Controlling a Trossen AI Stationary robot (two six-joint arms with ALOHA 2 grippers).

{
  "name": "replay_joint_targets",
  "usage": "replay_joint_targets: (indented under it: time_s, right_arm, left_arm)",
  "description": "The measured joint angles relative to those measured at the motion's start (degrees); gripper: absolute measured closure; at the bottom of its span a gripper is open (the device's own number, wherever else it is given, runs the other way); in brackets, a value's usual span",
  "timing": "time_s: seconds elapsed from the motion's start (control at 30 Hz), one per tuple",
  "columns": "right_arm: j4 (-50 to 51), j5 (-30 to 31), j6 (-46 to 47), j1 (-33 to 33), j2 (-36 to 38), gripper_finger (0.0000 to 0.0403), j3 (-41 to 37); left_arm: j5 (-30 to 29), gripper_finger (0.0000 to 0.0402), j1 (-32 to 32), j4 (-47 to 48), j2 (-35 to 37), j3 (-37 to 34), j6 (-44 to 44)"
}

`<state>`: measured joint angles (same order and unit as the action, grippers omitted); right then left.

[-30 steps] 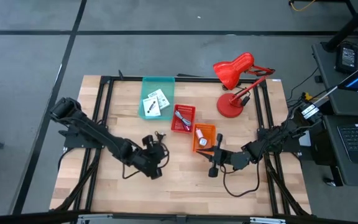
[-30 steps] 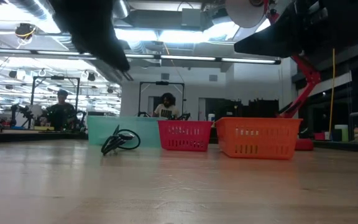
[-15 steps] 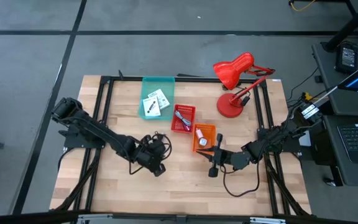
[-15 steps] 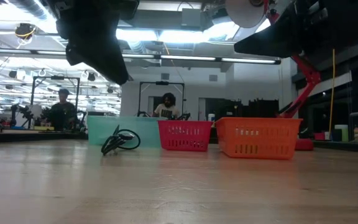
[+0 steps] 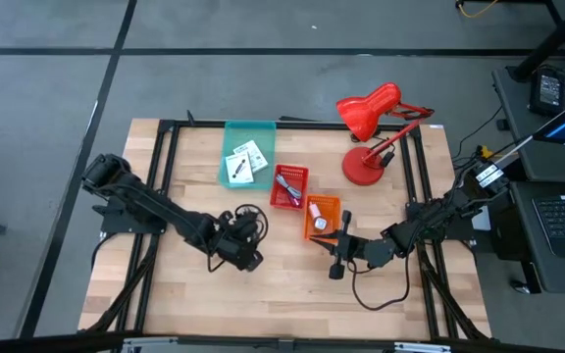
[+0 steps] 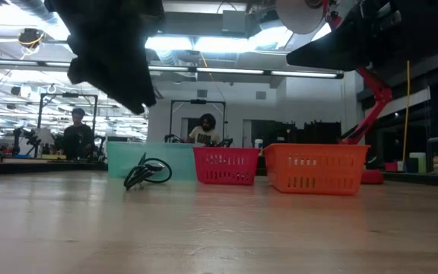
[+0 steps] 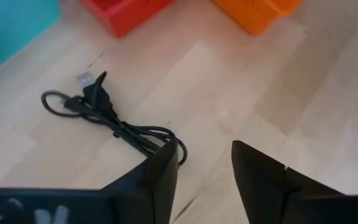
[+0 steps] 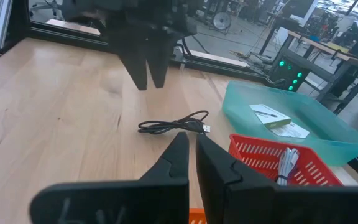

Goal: Pick and place items into bin
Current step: Put the black charger cable into the red basket

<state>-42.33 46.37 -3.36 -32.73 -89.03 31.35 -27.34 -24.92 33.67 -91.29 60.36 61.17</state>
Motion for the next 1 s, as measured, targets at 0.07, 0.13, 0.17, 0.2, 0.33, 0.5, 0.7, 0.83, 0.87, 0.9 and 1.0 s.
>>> replay_joint_targets:
  time_s: [0.07,0.13,0.17,0.2,0.33,0.5,0.7,0.83,0.87,0.9,1.0]
  right_arm:
    - [0.00,-0.01,0.08,0.00,0.00,0.0391,0.00]
    - [0.00,0.00,0.08,0.00,0.00,0.0391,0.00]
    - [0.00,0.00,0.01,0.00,0.00,0.0391,0.00]
    - [0.00,0.00,0.00,0.00,0.00,0.0391,0.00]
    - [0.00,0.00,0.05,-0.02,0.00,0.0391,0.00]
    - [0.12,0.00,0.07,0.00,0.00,0.0391,0.00]
    - [0.13,0.00,0.06,0.00,0.00,0.0391,0.00]
    - [0.15,0.00,0.10,-0.01,0.00,0.0391,0.00]
    - [0.15,0.00,0.08,-0.01,0.00,0.0391,0.00]
    - [0.15,0.00,0.02,-0.01,0.00,0.0391,0.00]
    - [0.15,0.00,0.11,-0.01,0.00,0.0391,0.00]
  left_arm:
    - [0.01,0.0249,0.42,0.22,-0.74,0.00,3.44]
    - [0.11,0.0243,0.89,0.23,-1.97,0.00,6.27]
    - [0.56,0.0240,1.18,0.51,-2.69,0.00,7.21]
    - [1.22,0.0238,1.47,1.13,-3.54,0.00,8.07]
    - [2.39,0.0235,2.64,1.06,-7.15,0.00,11.08]
    - [3.45,0.0235,4.49,1.05,-10.63,-0.02,13.13]
    - [3.52,0.0235,6.08,0.89,-11.84,-0.02,13.88]
    - [3.48,0.0235,6.81,0.86,-11.84,-0.02,14.15]
    - [3.46,0.0235,6.85,0.81,-11.84,-0.02,14.16]
    - [3.46,0.0235,6.86,0.79,-11.84,-0.02,14.16]
    - [3.78,0.0235,6.94,0.81,-11.84,-0.02,14.16]
